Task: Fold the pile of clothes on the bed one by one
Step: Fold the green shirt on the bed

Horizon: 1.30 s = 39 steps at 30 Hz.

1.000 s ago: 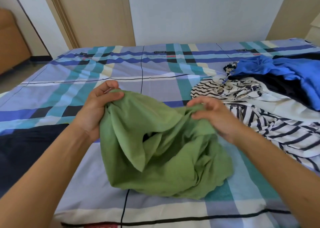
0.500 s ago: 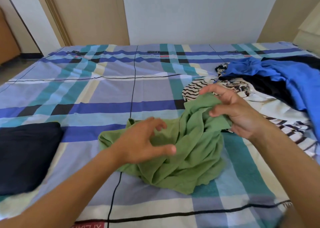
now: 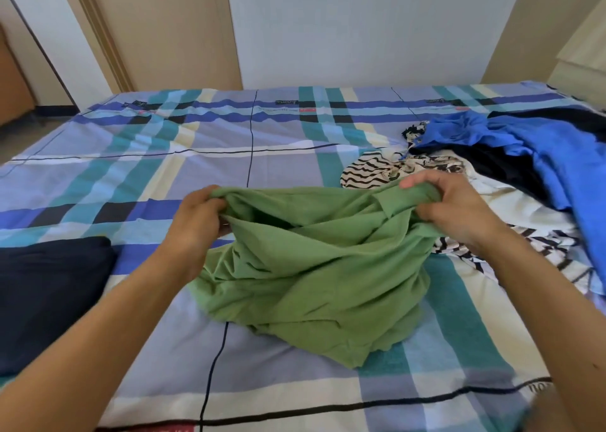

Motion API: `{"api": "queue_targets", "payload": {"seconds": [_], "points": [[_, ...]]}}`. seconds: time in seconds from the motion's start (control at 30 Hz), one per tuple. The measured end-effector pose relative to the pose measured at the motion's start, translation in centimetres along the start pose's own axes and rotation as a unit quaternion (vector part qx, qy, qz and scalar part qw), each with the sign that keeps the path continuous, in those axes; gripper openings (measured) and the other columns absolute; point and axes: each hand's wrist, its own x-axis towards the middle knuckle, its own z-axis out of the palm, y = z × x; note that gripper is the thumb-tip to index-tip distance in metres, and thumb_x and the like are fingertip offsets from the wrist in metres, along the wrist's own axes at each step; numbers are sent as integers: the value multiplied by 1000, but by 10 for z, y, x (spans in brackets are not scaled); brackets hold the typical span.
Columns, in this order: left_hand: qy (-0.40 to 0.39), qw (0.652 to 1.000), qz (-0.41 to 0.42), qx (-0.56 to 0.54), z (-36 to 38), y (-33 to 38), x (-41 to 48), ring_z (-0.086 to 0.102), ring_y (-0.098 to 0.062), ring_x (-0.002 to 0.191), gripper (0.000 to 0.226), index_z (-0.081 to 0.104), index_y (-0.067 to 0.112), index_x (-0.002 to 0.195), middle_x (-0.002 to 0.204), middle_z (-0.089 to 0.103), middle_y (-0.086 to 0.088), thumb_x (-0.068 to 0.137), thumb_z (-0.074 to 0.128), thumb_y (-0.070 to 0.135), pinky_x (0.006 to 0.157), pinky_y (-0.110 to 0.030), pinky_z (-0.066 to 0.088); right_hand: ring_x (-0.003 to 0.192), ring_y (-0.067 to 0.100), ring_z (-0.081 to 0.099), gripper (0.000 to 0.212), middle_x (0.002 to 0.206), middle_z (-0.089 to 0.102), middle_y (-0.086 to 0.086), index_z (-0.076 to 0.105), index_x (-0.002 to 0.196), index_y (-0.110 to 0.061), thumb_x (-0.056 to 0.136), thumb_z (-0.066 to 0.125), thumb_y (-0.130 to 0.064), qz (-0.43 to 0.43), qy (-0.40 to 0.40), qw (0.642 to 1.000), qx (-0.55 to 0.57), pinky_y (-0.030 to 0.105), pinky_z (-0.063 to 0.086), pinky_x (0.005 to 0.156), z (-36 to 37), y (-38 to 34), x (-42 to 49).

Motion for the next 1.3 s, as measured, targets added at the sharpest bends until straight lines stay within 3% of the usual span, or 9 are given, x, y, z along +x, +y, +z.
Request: {"api": "queue_targets", "payload": {"seconds": [0.17, 0.27, 0.37, 0.5, 0.67, 0.83, 0.93, 1.07, 1.3], "points": [[28, 992, -80, -97, -1, 3, 0, 70, -20, 89, 26, 70, 18, 100, 103, 72, -7, 100, 44, 20, 78, -36, 56, 70, -1, 63, 38, 90, 68, -7, 71, 93, -21, 78, 60, 12, -13, -81, 982, -173, 12, 46, 61, 17, 11, -1], [-126, 989, 15, 80, -11, 15, -5, 66, -10, 86, 29, 63, 23, 91, 94, 70, 4, 90, 62, 52, 81, -29, 53, 80, 7, 62, 30, 86, 69, -6, 70, 75, -22, 79, 62, 7, -10, -42, 983, -178, 23, 43, 74, 26, 14, 5], [-230, 892, 168, 350, -28, 37, 19, 66, -10, 76, 33, 64, 19, 90, 82, 70, 4, 77, 81, 44, 71, -29, 54, 88, 16, 60, 22, 93, 69, -1, 70, 75, -18, 82, 65, 2, -23, 5, 977, -213, 27, 44, 81, 25, -2, 25], [-57, 841, 291, 452, -42, 99, 83, 61, -29, 82, 24, 63, 7, 95, 86, 64, -5, 89, 69, 29, 68, -30, 38, 88, 26, 59, 22, 92, 65, 5, 66, 76, -22, 82, 62, -1, -84, 102, 963, -237, 26, 40, 76, 8, -73, 82], [160, 824, 343, 421, -69, 245, 127, 60, -42, 94, 29, 56, 6, 92, 95, 62, -24, 89, 61, 35, 77, -42, 47, 96, 31, 64, 26, 101, 71, 15, 70, 85, -20, 75, 53, -3, -218, 262, 923, -179, 32, 50, 80, -33, -211, 135], [223, 849, 369, 305, -93, 326, 106, 63, -31, 103, 49, 63, 6, 115, 114, 66, -13, 79, 76, 37, 91, -43, 55, 90, 24, 62, 34, 108, 65, 9, 68, 97, -15, 73, 49, 0, -292, 284, 902, -140, 21, 50, 67, -63, -293, 126], [137, 923, 313, 174, -106, 320, 83, 68, -19, 94, 56, 66, 7, 114, 106, 70, -4, 71, 84, 37, 78, -29, 58, 78, 14, 57, 37, 105, 60, 4, 67, 102, -18, 75, 58, 6, -259, 241, 934, -57, 14, 43, 47, -64, -285, 109], [-18, 960, 216, 175, -117, 248, 50, 70, -28, 100, 18, 74, 10, 102, 102, 75, -11, 86, 75, 18, 92, -41, 57, 81, 18, 61, 41, 101, 65, 9, 68, 105, -15, 77, 63, 15, -201, 140, 969, 31, 21, 55, 61, -43, -226, 68], [-252, 796, 3, 551, -92, 19, -9, 59, -16, 77, 25, 62, 24, 71, 80, 63, 5, 74, 73, 46, 67, -28, 46, 98, 32, 69, 70, 111, 70, 17, 52, 120, -30, 67, 65, 14, -3, -283, 958, -41, 44, 53, 77, 31, -50, -24]]}}
